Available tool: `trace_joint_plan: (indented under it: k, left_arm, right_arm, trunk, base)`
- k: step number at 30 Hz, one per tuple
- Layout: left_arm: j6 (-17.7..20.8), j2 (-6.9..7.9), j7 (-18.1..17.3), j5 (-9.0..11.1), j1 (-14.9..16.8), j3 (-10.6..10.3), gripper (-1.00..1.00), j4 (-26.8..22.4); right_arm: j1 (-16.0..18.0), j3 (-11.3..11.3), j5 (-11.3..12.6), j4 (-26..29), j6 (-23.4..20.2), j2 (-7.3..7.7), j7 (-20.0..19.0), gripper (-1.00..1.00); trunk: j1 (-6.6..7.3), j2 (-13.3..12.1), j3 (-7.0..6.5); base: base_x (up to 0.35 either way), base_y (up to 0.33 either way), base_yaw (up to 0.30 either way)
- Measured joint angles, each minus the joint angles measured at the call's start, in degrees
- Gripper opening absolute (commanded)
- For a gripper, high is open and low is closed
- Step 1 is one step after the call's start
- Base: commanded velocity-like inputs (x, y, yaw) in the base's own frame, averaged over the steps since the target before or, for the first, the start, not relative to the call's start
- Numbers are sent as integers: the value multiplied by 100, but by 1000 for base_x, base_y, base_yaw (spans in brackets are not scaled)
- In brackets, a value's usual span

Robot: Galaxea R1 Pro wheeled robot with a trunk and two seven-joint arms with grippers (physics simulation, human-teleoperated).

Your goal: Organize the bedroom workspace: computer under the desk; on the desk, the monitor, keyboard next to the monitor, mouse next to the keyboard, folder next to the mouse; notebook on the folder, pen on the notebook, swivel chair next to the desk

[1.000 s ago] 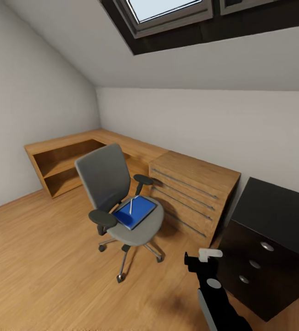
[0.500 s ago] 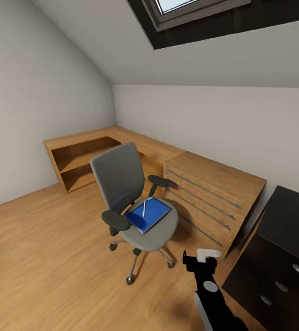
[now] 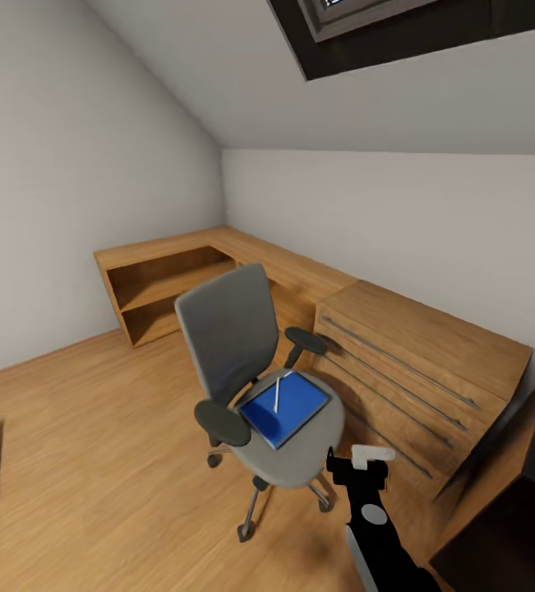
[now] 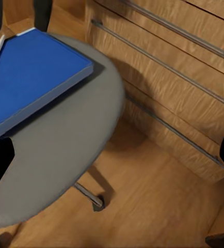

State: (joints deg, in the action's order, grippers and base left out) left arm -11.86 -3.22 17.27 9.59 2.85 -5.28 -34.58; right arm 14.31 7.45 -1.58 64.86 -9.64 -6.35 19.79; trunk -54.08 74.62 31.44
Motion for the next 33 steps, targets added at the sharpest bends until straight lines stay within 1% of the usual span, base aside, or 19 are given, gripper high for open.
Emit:
trace_joint_plan:
  k: [9,12,18,25,29,33]
  left_arm:
    - [-7,0,0,-4,0,-10,100,-1]
    - [-8,0,0,-7,-1,-19,100,-2]
    - [-2,0,0,-2,0,-19,100,-1]
    - [-8,0,0,-8,1,-33,100,1]
    - [-14,0,0,-8,1,-28,100,0]
    - [-17,2,0,-8,1,-25,100,1]
  right_arm:
    - [1,1,0,-3,1,0,1,100]
    - [0,1,-1,-24,2,1,-1,100]
    - [0,1,-80,-79,4,6,-1,100]
    - [-1,0,-93,-86,5,39,-22,100]
    - [-1,0,-99,-92,9,47,-40,100]
    - [-1,23,-114,-183,302,59,-50,100]
  trunk:
    - [-2,-1,0]
    - [-1,0,0]
    - [-1,0,0]
    - [0,0,0]
    - [0,0,0]
    - [0,0,0]
  base:
    - [91,18,267]
    - [198,168,276]
    - [245,117,265]
    - [303,29,70]
    - [315,124,12]
    - [273,83,3]
